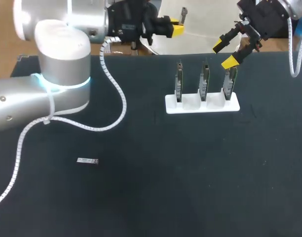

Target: Pick up the optical module with the left hand, and insert it into the network port with the right hand.

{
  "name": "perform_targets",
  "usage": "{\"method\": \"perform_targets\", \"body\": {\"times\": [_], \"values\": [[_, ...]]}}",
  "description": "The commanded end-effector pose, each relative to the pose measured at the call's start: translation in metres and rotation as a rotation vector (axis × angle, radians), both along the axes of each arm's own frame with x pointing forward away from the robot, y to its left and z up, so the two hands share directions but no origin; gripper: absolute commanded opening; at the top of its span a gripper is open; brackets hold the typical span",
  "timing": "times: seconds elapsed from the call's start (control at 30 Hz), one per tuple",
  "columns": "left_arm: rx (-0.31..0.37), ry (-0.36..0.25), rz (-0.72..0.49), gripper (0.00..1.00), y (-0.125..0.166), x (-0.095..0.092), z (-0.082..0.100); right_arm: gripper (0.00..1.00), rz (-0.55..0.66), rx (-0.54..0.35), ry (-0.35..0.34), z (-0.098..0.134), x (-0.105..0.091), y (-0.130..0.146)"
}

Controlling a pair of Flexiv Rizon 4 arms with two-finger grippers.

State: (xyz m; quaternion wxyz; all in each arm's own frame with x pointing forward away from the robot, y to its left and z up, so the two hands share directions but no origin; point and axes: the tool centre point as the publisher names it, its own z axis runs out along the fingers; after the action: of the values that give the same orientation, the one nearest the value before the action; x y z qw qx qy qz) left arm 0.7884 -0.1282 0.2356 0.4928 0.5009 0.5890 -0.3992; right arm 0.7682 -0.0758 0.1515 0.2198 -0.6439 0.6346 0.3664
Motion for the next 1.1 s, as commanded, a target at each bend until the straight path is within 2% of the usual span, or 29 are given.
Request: {"method": "perform_targets", "body": {"times": [0.03, 0.23, 0.47, 1.1], "values": [[-0.013, -0.002, -0.024, 0.0, -0.017, 0.008, -0.004, 1.0, -0.005, 0.0, -0.006, 0.0, -0.003, 0.0], [-0.041, 0.017, -0.045, 0.0, -0.03, 0.003, -0.011, 1.0, -0.005, 0.0, -0.006, 0.0, -0.003, 0.0], [-0.075, 0.075, -0.052, 0.0, -0.041, -0.003, -0.026, 1.0, -0.005, 0.0, -0.006, 0.0, -0.003, 0.0], [-0.08, 0.096, -0.101, 0.0, -0.057, -0.005, -0.053, 1.0, -0.005, 0.0, -0.006, 0.0, -0.003, 0.0]]}}
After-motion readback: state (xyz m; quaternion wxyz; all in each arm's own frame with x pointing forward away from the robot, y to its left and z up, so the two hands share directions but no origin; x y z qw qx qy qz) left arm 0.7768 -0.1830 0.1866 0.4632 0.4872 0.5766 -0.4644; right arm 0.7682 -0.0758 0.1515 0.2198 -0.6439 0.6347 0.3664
